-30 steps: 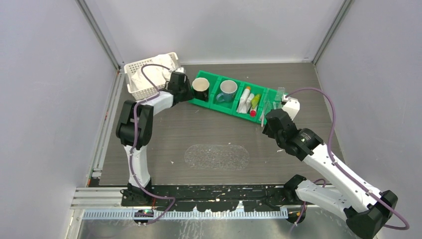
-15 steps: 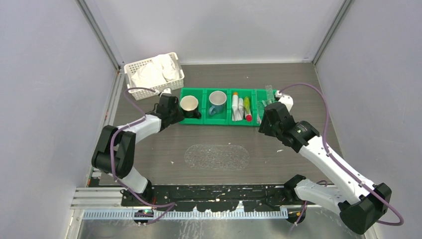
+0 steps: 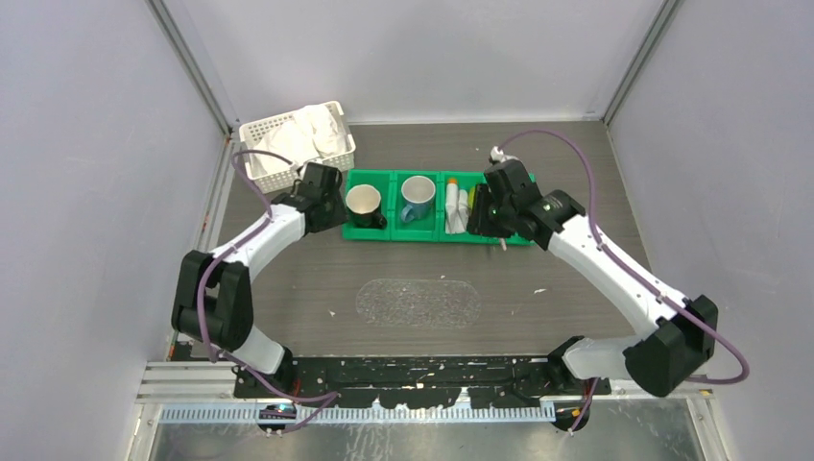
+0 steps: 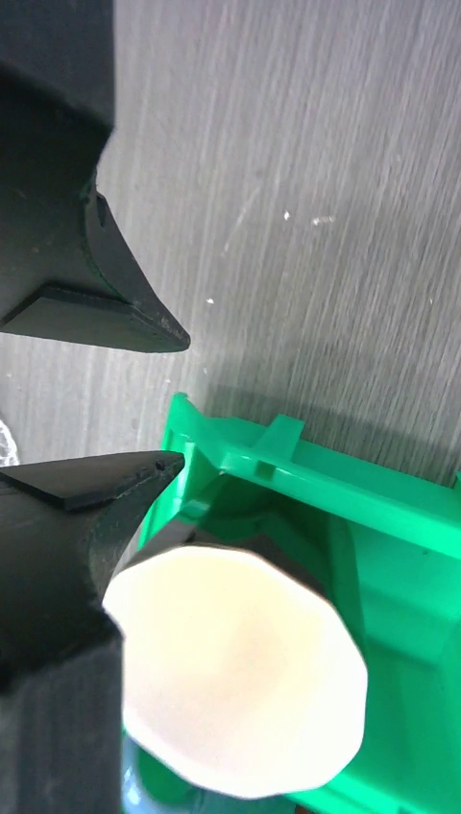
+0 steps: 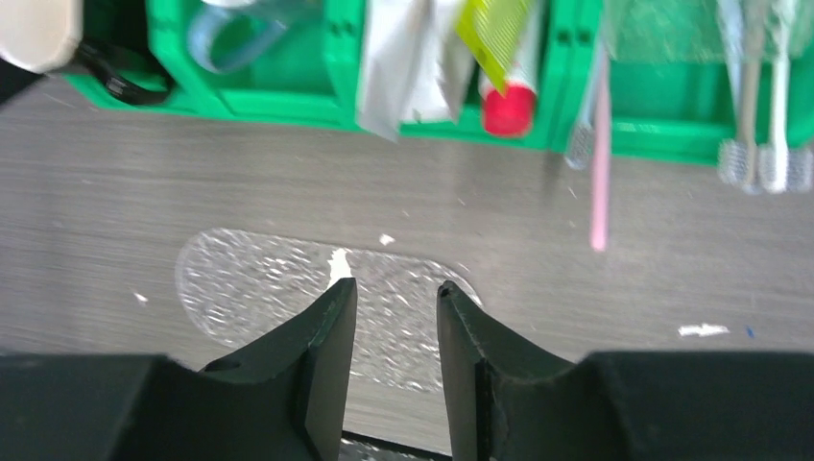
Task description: Prepare toiletry sets of a toothbrush and toothpaste on the tray
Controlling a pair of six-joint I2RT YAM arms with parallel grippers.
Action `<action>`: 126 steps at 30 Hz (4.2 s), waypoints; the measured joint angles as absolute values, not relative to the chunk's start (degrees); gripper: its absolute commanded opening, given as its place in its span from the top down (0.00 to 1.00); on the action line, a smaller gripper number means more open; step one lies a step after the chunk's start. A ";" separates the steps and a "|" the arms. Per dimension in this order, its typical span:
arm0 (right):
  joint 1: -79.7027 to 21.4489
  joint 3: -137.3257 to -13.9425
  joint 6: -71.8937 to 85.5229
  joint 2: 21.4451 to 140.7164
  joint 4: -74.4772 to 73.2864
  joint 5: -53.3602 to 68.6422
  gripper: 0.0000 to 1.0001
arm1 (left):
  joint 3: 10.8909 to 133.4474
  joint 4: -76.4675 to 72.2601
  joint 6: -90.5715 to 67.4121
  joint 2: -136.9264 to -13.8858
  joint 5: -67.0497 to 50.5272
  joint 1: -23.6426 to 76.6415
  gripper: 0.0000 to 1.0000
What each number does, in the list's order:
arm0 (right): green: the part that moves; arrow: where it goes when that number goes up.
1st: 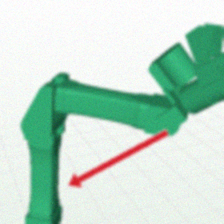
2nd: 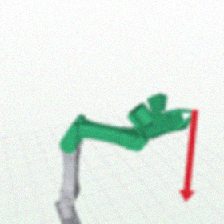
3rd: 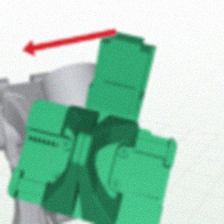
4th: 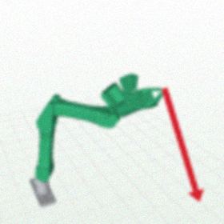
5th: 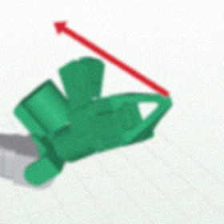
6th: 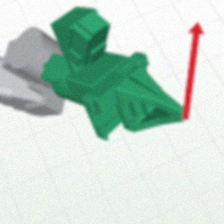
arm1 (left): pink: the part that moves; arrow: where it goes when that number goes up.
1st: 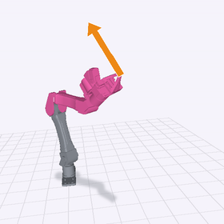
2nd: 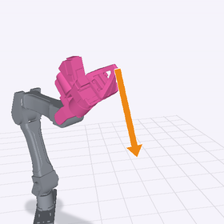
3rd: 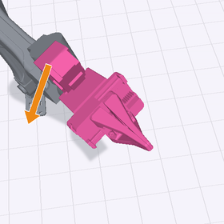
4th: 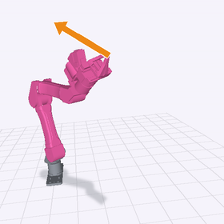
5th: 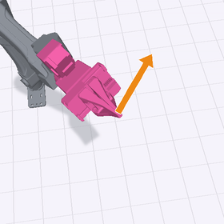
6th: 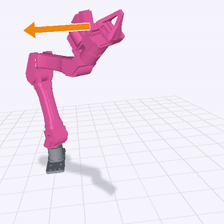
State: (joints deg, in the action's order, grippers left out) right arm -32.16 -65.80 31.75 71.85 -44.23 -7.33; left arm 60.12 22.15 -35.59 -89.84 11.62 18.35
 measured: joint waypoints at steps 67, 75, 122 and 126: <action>-30.74 -111.11 20.69 123.13 -49.56 -2.83 0.99 | 78.61 39.55 -47.11 -99.68 4.51 20.27 0.99; -30.74 -111.48 20.25 117.84 -54.87 -4.27 0.99 | 91.96 50.92 -40.60 -97.58 3.09 20.29 0.99; -41.30 -59.13 28.91 72.64 -61.01 -11.20 0.99 | 62.08 62.83 -40.49 -76.62 5.28 33.69 0.90; -41.30 -58.11 28.91 72.79 -59.72 -11.03 0.99 | 61.12 61.78 -40.51 -77.89 4.91 33.71 0.90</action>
State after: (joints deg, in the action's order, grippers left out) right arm -41.30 -58.11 28.91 72.79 -59.72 -11.03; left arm 61.12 61.78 -40.51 -77.89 4.91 33.71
